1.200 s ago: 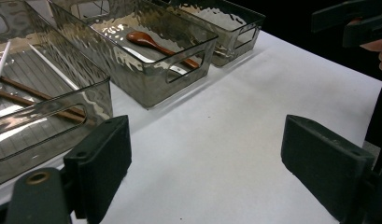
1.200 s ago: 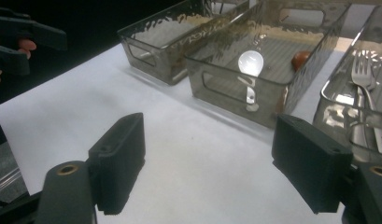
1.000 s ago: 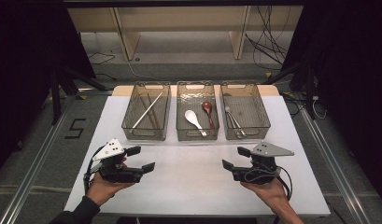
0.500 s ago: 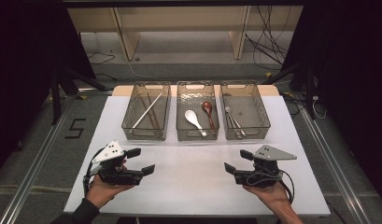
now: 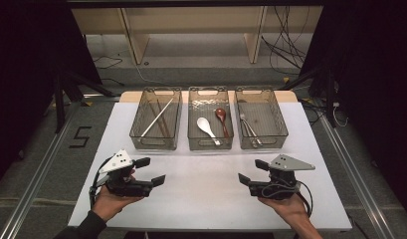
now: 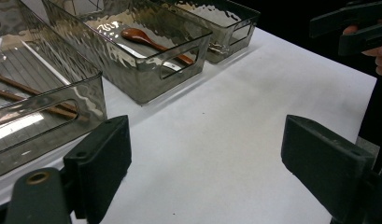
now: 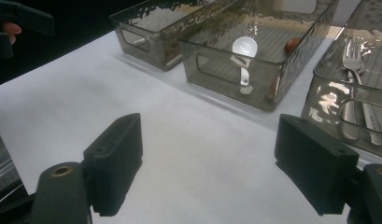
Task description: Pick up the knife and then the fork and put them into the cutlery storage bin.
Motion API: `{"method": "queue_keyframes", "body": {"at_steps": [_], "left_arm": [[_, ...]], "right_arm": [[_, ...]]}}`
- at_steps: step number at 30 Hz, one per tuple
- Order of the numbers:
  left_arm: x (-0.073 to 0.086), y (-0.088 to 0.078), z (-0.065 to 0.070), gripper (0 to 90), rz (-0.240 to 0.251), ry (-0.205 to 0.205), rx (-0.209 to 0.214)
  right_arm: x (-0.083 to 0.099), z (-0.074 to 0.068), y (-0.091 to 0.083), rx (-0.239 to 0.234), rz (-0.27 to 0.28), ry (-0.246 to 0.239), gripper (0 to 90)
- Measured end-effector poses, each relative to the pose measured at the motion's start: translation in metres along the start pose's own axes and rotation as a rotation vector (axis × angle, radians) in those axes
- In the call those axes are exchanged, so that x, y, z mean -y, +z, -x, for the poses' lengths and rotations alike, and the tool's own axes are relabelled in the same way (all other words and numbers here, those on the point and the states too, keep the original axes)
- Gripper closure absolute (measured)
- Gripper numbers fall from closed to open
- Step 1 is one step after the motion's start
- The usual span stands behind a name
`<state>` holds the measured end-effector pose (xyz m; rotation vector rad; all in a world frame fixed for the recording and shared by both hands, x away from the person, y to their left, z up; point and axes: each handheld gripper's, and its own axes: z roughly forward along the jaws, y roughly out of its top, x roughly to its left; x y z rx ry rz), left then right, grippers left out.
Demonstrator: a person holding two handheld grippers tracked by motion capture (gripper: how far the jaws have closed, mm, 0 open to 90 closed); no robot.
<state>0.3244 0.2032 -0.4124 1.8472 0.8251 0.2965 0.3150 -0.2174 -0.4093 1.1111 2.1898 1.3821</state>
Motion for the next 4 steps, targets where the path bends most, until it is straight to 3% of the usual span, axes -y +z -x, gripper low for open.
{"method": "queue_keyframes", "body": {"at_steps": [4], "left_arm": [[0.0003, 0.0008, -0.0006, 15.7, -0.003, 0.002, -0.001]], "right_arm": [[-0.0002, 0.0001, -0.0001, 0.001, 0.0, 0.0, 24.4]]}}
